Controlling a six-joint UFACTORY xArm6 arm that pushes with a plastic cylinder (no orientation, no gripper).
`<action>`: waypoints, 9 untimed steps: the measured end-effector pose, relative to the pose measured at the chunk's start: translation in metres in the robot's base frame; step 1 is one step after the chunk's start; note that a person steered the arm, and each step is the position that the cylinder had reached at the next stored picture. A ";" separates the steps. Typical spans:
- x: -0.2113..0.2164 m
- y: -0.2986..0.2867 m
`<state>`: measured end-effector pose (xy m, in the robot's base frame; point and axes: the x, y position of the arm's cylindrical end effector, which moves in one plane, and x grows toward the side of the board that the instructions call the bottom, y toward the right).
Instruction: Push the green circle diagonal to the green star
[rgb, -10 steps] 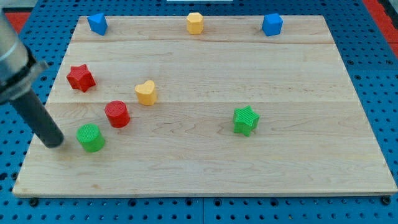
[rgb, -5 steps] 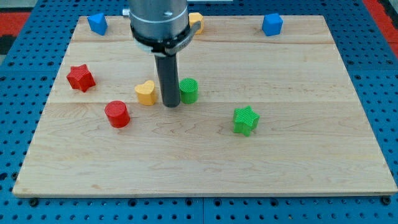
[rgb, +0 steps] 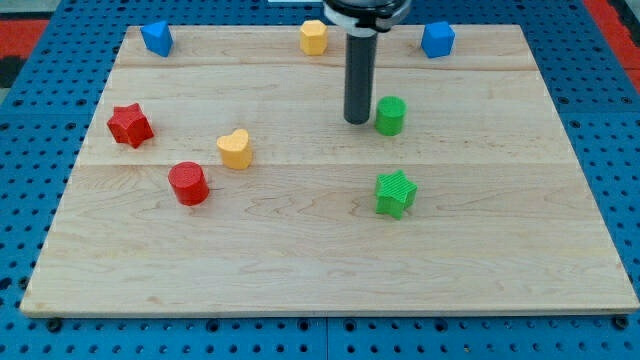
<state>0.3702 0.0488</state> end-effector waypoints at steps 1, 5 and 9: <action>0.000 0.009; 0.025 0.063; 0.038 0.058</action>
